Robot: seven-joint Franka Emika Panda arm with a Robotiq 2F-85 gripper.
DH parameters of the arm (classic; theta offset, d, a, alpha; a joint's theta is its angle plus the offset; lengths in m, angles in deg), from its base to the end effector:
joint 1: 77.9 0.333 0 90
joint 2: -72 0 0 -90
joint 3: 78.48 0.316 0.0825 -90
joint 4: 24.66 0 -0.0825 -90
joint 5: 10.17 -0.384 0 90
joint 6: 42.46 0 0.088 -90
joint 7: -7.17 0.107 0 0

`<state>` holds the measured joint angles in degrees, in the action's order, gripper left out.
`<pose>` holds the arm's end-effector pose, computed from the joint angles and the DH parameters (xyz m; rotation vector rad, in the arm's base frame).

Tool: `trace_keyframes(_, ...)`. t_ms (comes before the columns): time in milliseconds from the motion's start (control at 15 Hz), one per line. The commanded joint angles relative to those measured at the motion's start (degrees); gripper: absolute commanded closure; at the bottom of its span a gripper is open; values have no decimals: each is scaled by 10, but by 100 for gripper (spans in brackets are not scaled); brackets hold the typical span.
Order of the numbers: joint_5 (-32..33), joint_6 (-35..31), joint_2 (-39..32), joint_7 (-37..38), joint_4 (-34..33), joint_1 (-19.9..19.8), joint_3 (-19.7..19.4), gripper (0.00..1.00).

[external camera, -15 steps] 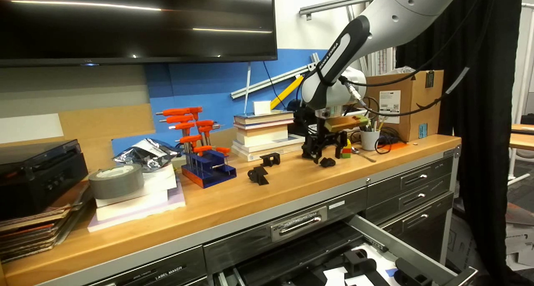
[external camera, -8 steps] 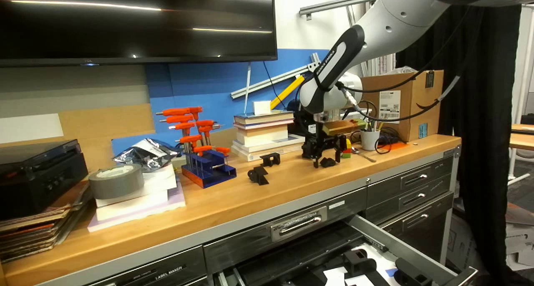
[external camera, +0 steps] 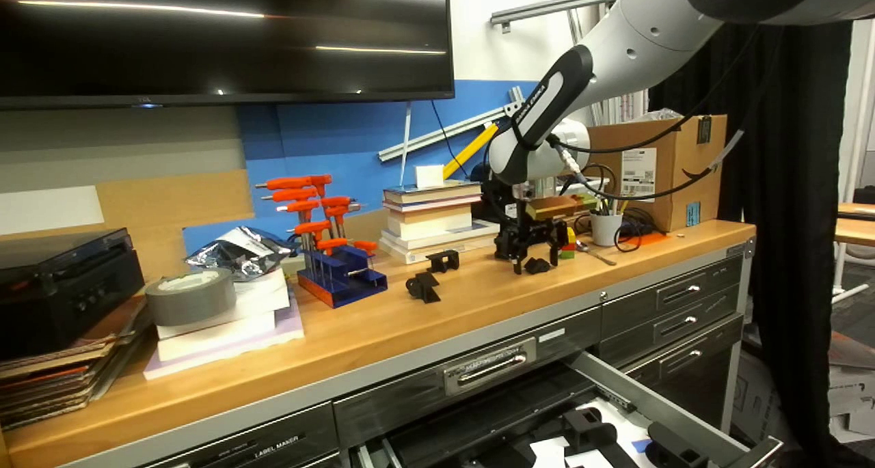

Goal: Place the black objects inside the open drawer then close the drawer

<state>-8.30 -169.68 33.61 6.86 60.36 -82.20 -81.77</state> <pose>0.7163 -0.0891 0.2866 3.0703 -0.1453 0.0968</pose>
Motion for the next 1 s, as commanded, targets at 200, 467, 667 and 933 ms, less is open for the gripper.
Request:
trace_keyframes(200, 4, 52, -17, 38, -51, 8, -9, 0)
trace_keyframes(467, -1, 70, -18, 41, -62, 4, -6, 0)
trace_keyframes(667, -1, 79, -20, 43, -69, 3, -5, 0)
trace_keyframes(933, -2, 91, -24, 44, -75, 3, -5, 0)
